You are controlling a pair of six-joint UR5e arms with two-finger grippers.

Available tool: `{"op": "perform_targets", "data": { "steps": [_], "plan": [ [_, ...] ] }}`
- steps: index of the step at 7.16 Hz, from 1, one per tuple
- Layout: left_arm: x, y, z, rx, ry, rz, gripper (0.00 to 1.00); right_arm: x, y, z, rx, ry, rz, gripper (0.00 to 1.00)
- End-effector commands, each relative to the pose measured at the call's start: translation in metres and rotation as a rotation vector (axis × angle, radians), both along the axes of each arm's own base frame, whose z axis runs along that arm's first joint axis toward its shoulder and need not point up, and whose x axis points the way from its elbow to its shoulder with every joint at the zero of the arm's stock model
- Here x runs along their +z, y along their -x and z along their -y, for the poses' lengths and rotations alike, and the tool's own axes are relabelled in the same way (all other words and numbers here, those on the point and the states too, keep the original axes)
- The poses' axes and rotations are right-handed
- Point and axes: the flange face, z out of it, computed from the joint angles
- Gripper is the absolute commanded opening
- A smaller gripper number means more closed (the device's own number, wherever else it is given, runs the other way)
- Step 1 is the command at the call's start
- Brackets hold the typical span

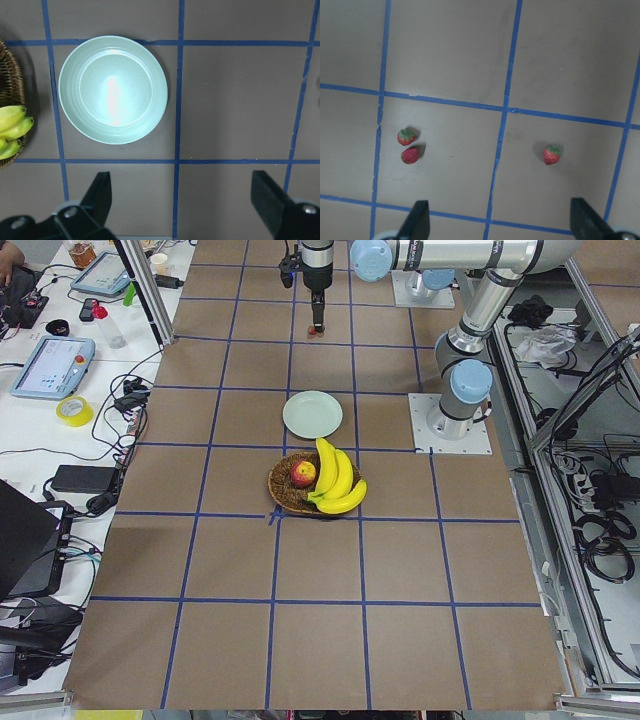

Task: Collect all strawberries into plate
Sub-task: 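Move the right gripper over the pair of red strawberries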

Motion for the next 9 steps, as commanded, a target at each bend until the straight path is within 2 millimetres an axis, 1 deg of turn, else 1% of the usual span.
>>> {"op": "perform_targets", "data": {
  "steps": [1,2,3,4,5,6,7,8,9],
  "plan": [
    [-0.002,0.000,0.000,0.000,-0.003,0.002,1.00,-0.071,-0.047,0.002,0.042,0.041,0.016,1.00],
    [-0.001,0.000,0.000,0.000,0.000,0.001,1.00,-0.106,-0.074,-0.004,-0.048,0.082,0.031,1.00],
    [-0.002,0.002,0.000,-0.005,-0.001,-0.001,1.00,-0.145,-0.087,-0.005,-0.094,0.091,0.043,1.00],
    [-0.001,0.000,0.001,0.000,0.002,0.001,1.00,-0.187,-0.102,0.000,-0.074,0.119,0.056,0.95],
    [-0.002,0.001,0.000,-0.002,-0.003,0.000,1.00,-0.213,-0.124,-0.002,-0.091,0.140,0.066,0.95],
    [-0.001,0.000,0.001,0.000,0.002,0.001,1.00,-0.230,-0.137,-0.008,-0.100,0.111,0.054,0.95],
    [-0.001,0.000,0.000,0.000,0.000,0.000,1.00,-0.245,-0.141,-0.016,-0.093,0.083,0.050,0.92],
    [-0.001,0.000,0.000,0.000,0.000,0.000,1.00,-0.260,-0.141,-0.024,-0.090,0.052,0.040,0.89],
    [-0.001,0.000,0.001,0.000,0.002,0.001,1.00,-0.275,-0.140,-0.033,-0.089,0.018,0.032,0.89]
  ]
}}
